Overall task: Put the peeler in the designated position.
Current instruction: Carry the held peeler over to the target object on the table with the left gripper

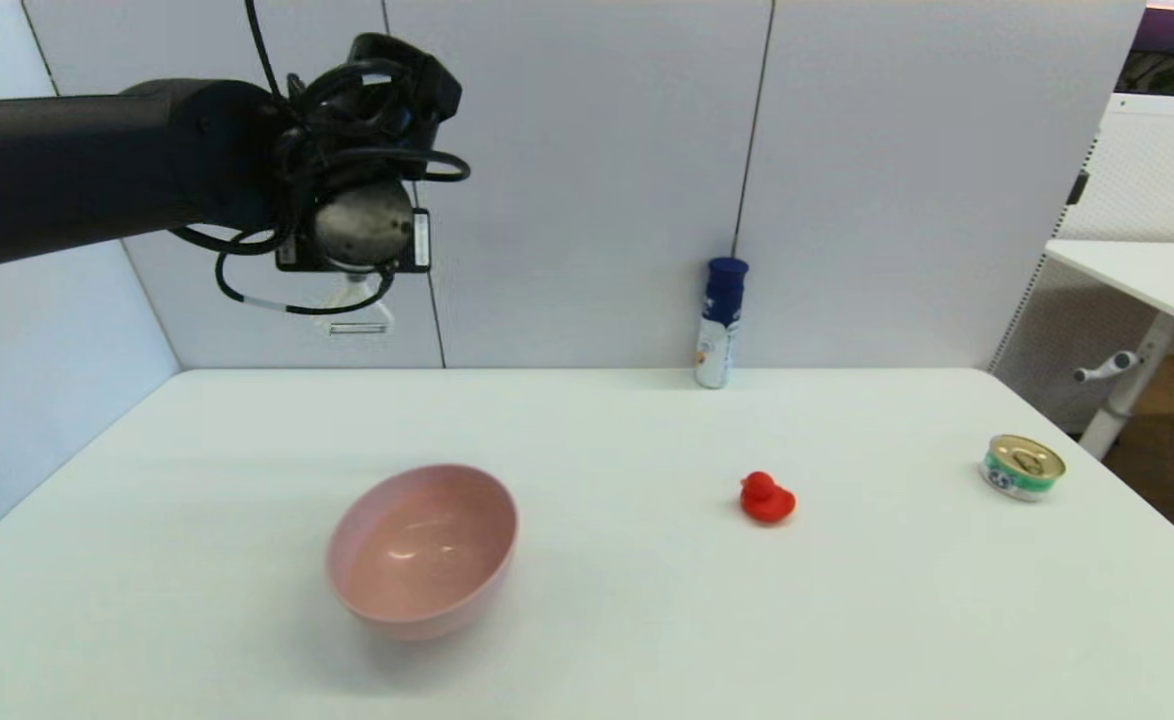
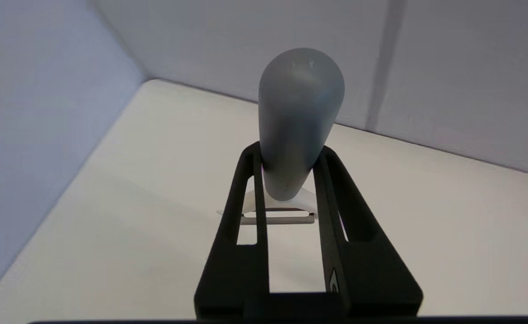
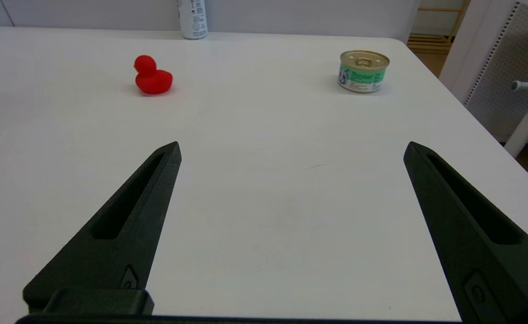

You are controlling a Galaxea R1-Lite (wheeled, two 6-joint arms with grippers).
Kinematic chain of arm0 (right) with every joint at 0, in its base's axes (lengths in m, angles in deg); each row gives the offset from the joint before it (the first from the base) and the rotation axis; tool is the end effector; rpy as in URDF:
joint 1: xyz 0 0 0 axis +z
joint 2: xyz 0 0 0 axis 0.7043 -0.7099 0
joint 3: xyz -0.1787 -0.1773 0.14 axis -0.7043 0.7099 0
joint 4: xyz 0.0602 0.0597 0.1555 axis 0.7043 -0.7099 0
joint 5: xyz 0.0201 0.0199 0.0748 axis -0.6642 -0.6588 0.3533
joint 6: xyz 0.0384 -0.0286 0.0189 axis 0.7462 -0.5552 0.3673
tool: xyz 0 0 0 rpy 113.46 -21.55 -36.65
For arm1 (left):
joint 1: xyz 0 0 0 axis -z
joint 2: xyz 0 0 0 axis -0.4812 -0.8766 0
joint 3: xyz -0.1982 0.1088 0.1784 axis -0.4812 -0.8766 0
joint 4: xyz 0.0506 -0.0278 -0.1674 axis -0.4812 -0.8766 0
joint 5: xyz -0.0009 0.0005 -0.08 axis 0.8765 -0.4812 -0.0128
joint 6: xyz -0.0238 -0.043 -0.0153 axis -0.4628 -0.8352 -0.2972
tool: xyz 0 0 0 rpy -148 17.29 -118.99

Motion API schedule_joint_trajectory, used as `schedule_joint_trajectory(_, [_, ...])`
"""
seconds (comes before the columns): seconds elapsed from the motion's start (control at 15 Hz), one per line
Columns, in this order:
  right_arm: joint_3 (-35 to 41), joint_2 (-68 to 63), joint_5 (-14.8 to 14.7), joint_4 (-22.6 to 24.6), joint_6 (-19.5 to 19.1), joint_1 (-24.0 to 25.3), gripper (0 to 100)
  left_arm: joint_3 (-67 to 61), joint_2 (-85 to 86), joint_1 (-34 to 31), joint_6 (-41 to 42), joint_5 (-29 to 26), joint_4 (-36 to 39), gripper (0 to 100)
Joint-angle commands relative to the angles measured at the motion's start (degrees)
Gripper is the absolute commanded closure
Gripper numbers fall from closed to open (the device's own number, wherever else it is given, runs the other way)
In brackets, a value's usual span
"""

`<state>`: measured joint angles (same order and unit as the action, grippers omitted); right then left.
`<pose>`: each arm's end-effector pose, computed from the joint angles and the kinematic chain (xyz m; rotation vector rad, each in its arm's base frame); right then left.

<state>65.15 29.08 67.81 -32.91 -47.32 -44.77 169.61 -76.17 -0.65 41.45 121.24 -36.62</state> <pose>0.0035 0.0008 0.0765 -0.0269 -0.0059 0.0162 0.3511 -0.1439 0.2662 0.1013 0.4125 0.4044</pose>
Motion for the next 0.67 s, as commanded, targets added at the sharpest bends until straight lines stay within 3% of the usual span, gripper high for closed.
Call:
schedule_joint_trajectory(0.07, [0.0, 0.0, 0.0, 0.0, 0.0, 0.0, 0, 0.0, 3.8, 4.9, -0.2, -7.3, -0.7, 100])
schedule_joint_trajectory(0.27, [0.0, 0.0, 0.0, 0.0, 0.0, 0.0, 0, -0.2, 4.4, 8.2, -1.3, -12.7, -4.8, 100])
schedule_joint_trajectory(0.67, [0.0, 0.0, 0.0, 0.0, 0.0, 0.0, 0, 0.2, 3.4, 14.6, -13.7, -18.2, -10.6, 100])
